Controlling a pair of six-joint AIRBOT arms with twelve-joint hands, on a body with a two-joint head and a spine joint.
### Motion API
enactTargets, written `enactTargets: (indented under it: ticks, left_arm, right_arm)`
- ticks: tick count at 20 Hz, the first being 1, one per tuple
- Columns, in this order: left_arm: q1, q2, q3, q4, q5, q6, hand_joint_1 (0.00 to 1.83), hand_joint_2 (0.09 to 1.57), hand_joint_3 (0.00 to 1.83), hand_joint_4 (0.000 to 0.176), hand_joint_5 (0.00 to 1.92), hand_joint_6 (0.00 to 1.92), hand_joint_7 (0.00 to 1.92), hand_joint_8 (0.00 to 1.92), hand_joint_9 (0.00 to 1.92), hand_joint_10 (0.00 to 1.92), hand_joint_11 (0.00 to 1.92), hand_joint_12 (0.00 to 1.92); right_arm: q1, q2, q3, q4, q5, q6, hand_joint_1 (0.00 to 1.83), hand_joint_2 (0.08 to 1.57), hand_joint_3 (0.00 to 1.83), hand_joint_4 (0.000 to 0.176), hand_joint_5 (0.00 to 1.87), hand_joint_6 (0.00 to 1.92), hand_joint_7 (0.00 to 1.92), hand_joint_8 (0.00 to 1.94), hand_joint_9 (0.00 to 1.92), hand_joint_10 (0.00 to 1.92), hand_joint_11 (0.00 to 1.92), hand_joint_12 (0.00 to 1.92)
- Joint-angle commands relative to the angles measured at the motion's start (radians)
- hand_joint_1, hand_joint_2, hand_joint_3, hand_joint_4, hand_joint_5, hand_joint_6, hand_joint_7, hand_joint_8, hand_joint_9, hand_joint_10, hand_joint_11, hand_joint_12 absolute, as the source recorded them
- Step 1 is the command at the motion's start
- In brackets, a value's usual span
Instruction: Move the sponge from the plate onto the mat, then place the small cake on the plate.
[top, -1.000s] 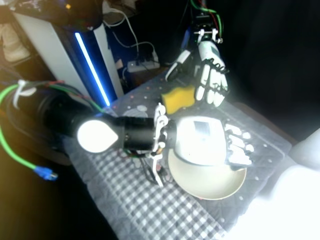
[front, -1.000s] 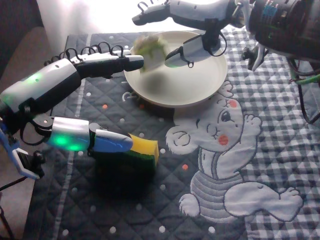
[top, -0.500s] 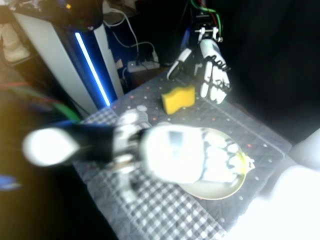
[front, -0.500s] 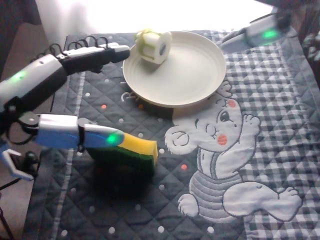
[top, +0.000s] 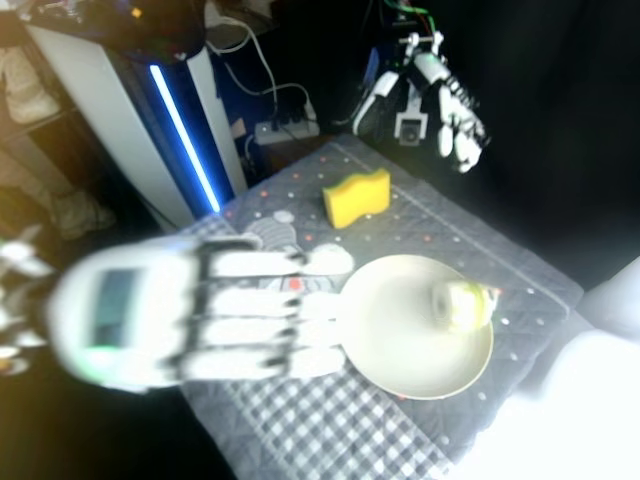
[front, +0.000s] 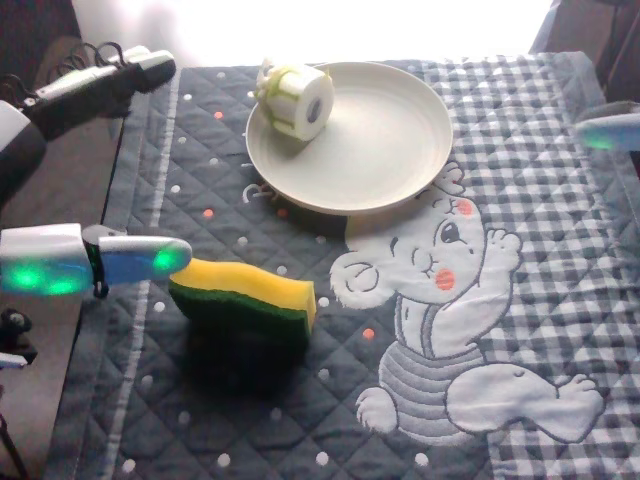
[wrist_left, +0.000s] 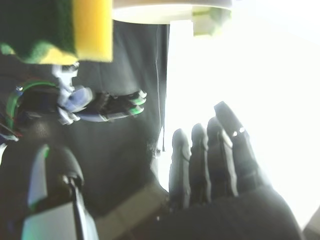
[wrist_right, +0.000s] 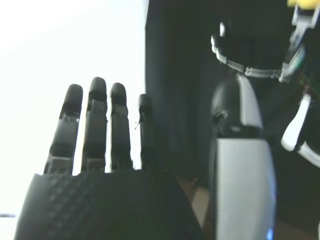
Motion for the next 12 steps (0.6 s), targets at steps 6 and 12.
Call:
enactTargets:
  ticks: [6,12]
  left_arm:
    - [0.097,0.006,-0.048,-0.096,-0.320,-0.008,0.38,0.98,0.02,0.053,0.10,0.00,0.12,0.00,0.17,0.00,0.00,1.09]
    - [0.167,-0.015,-0.066,-0.162,-0.385,-0.027,0.14,1.05,0.02,0.014,0.08,0.01,0.10,0.01,0.16,0.00,0.00,1.04]
  right_arm:
    - [-0.249,0.022,-0.118,0.269,0.475,-0.034,0.81,0.98,0.00,0.088,0.26,0.00,0.40,0.00,0.39,0.00,0.00,0.55]
    - [-0.347,-0.001,-0.155,0.367,0.552,-0.034,0.68,0.96,0.01,0.075,0.30,0.01,0.39,0.01,0.38,0.00,0.00,0.67]
